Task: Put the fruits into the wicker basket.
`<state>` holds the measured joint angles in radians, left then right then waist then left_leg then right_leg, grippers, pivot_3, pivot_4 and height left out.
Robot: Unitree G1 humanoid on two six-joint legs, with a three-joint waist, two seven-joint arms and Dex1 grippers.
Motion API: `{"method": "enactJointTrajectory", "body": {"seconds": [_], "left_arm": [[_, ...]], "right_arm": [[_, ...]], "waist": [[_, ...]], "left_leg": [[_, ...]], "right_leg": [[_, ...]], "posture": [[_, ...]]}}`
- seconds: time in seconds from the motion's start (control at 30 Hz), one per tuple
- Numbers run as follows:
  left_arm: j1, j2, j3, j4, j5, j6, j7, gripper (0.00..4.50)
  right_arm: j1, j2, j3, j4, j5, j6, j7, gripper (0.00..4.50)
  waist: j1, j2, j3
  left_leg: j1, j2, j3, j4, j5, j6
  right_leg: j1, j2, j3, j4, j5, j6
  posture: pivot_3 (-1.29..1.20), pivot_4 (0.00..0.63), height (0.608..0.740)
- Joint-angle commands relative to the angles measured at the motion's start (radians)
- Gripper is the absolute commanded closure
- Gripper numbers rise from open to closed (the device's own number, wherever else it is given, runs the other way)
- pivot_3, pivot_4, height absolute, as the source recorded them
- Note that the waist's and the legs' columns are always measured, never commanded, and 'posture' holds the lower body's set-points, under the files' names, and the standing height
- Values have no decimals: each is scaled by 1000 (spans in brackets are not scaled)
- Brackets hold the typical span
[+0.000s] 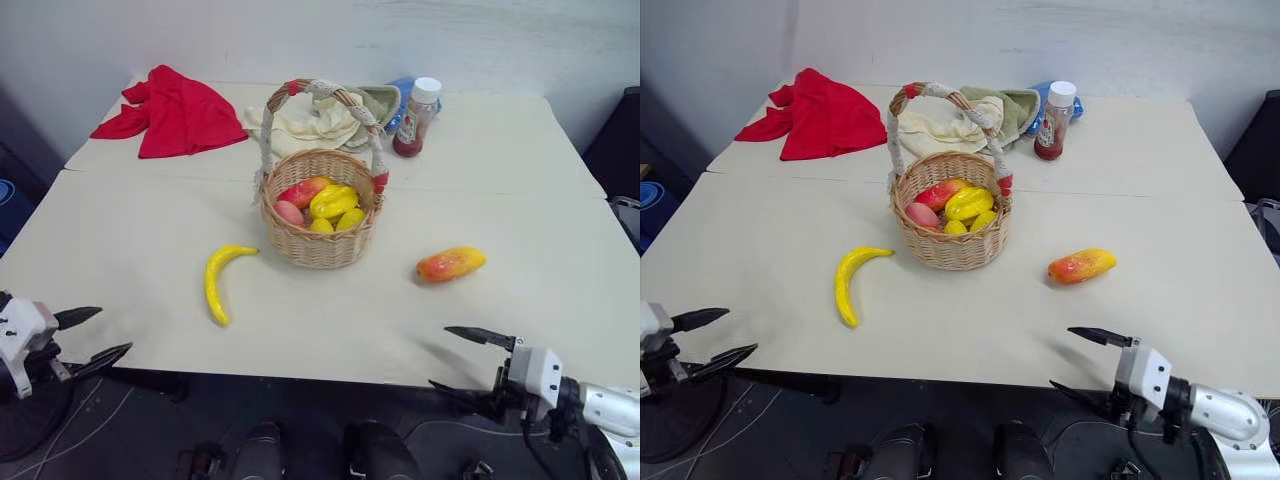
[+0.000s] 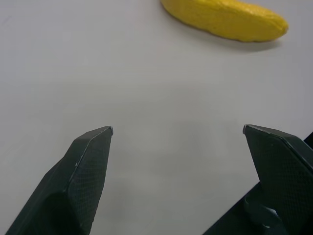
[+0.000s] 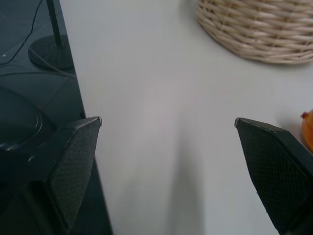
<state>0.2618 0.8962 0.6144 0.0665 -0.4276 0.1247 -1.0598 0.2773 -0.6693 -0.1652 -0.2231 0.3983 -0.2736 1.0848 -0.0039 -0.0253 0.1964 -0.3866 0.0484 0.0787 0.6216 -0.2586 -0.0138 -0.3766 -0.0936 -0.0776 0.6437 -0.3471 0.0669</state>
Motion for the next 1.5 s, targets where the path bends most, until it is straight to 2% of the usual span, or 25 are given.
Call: {"method": "enactJointTrajectory", "body": {"seconds": [0.03,0.17,0.37,0.47,0.6,0.83,0.93,1.03,1.2,1.33,1.4,1.5], "left_arm": [[-25,30,0,-29,-11,31,-2,8],[-58,45,-11,-73,-84,167,-29,8],[-212,112,-99,-176,-198,640,120,8],[-365,132,-192,-204,-265,947,230,8],[-566,62,-250,-153,-281,1169,363,8],[-707,-26,-343,-117,-236,1261,459,8],[-717,-58,-411,-91,-179,1227,503,8],[-727,-88,-456,-55,-142,1195,523,626],[-723,-108,-456,-36,-91,1106,539,2286],[-707,-61,-408,7,-57,1045,535,3567],[-722,-50,-343,33,-61,978,538,3931],[-753,3,-308,13,-95,851,403,3994]], "right_arm": [[-26,14,17,-79,31,26,-27,0],[-62,34,37,-144,54,60,-61,0],[-192,77,48,-250,144,165,-150,0],[-262,82,58,-279,177,213,-175,0],[-322,99,81,-270,152,221,-191,0],[-333,92,86,-230,115,210,-169,0],[-323,84,85,-228,130,227,-153,0],[-302,82,87,-237,133,239,-146,0],[-288,81,79,-238,118,234,-152,0],[-272,60,29,-210,110,227,-150,0],[-257,50,17,-214,107,227,-146,0],[-229,47,-8,-223,105,235,-165,0]], "waist": [[0,0,0],[-1,0,0],[-1,0,0],[2,0,0],[1,0,0],[-5,-1,0],[-1,-1,0],[1,0,-1],[5,2,-1],[3,2,-1],[1,2,-1],[-5,-1,0]], "left_leg": [[0,0,0,0,0,0],[0,0,0,0,0,0],[0,0,0,1,0,0],[0,-1,0,1,1,0],[-1,-1,0,2,1,0],[-1,-1,1,5,1,-2],[-1,-1,1,7,1,-2],[0,-1,1,7,1,-2],[1,-2,1,8,2,0],[1,-2,1,8,2,0],[1,-1,1,7,2,-1],[1,0,1,7,2,-2]], "right_leg": [[0,0,0,0,0,0],[0,0,0,0,0,0],[0,0,0,2,0,0],[0,0,0,2,0,0],[0,0,0,3,0,1],[-1,2,1,5,0,1],[-1,2,1,6,0,1],[0,2,2,8,0,1],[0,1,2,9,0,1],[0,1,2,9,0,1],[0,1,2,9,0,1],[-2,2,2,9,0,1]], "posture": [[0,150,740],[0,150,740],[0,150,740],[0,150,740],[0,150,740],[0,150,740],[0,150,740],[0,150,740],[0,150,740],[0,150,740],[0,150,740],[0,150,740]]}}
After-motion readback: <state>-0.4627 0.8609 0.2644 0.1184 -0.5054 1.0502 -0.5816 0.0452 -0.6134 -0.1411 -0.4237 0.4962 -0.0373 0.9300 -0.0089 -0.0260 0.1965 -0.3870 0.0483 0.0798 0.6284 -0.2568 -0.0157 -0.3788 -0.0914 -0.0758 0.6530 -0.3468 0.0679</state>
